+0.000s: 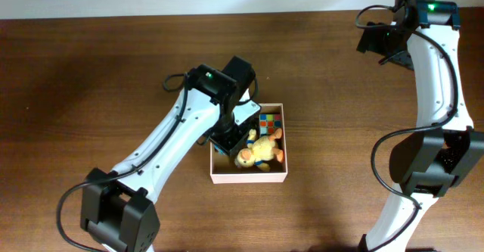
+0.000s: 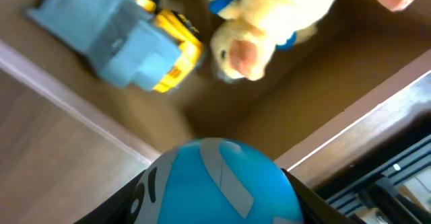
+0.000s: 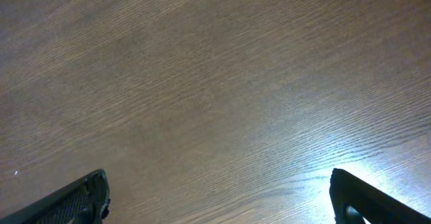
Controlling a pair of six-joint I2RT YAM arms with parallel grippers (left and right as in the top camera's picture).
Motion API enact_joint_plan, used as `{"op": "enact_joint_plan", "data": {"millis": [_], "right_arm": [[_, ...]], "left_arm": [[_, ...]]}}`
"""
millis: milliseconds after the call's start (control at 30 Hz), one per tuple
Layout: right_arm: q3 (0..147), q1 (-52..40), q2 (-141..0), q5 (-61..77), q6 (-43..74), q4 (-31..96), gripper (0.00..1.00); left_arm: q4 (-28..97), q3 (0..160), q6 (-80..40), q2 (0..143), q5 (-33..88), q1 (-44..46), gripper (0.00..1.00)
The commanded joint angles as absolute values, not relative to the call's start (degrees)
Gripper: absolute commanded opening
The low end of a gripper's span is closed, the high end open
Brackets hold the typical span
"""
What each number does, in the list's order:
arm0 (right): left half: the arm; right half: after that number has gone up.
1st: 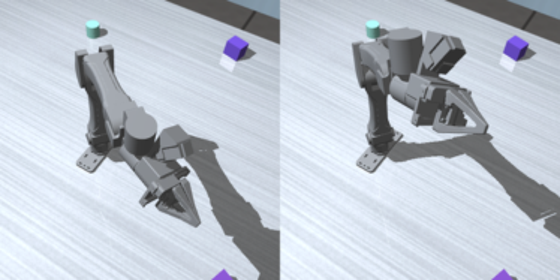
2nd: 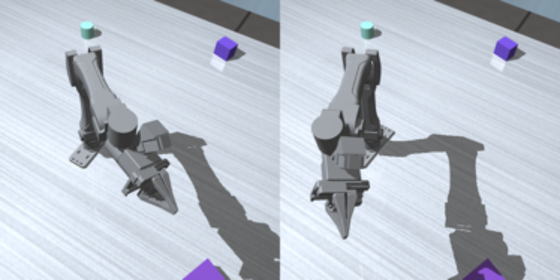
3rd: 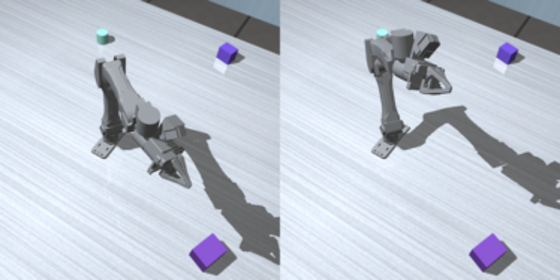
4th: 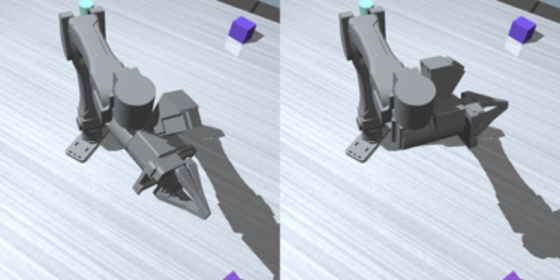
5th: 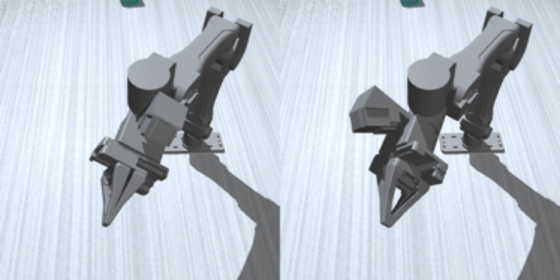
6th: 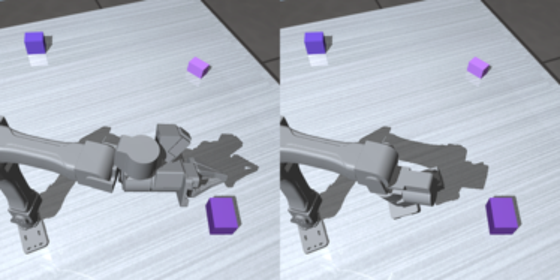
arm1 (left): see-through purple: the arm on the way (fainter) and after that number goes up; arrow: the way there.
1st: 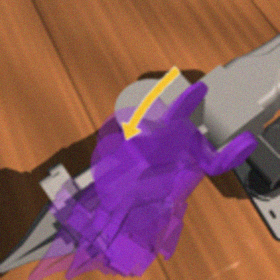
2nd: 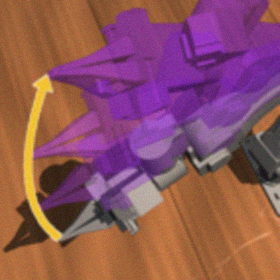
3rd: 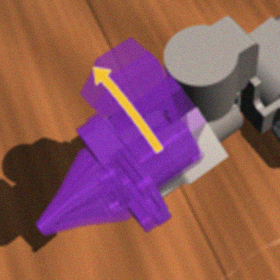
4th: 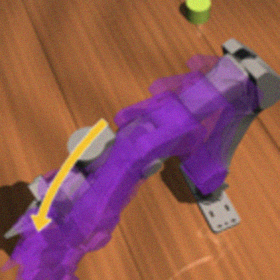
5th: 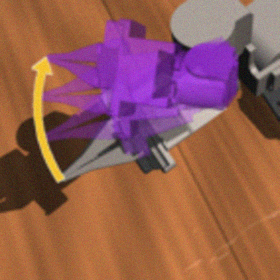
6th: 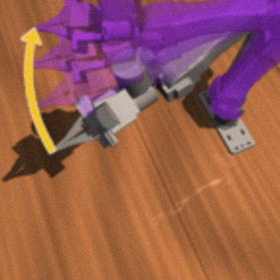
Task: Pack container
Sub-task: 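Carry the blue ball with the left gripper over the pink box, then lower the ball into the box corner and open the left gripper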
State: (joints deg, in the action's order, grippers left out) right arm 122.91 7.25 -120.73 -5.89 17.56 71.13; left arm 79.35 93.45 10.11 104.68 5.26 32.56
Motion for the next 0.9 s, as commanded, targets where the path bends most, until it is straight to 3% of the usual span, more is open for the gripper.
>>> {"op": "enact_joint_plan", "data": {"millis": [0, 267, 367, 533, 867], "right_arm": [[122.7, 7.2, -120.7, -5.6, 17.7, 71.1, 0.99], [122.7, 7.2, -120.7, -5.6, 17.7, 71.1, 0.99], [122.7, 7.2, -120.7, -5.6, 17.7, 71.1, 0.99], [122.7, 7.2, -120.7, -5.6, 17.7, 71.1, 0.99], [122.7, 7.2, -120.7, -5.6, 17.7, 71.1, 0.99]], "left_arm": [[78.0, 90.5, 10.9, 104.1, 9.9, 32.6, 0.55], [78.2, 88.7, 10.8, 104.1, 9.9, 32.6, 0.57], [78.2, 88.7, 10.8, 104.1, 9.9, 32.6, 0.66], [78.2, 88.7, 10.8, 104.1, 9.9, 32.6, 0.70], [76.6, 88.7, 10.9, 104.1, 9.6, 32.6, 0.72]]}}
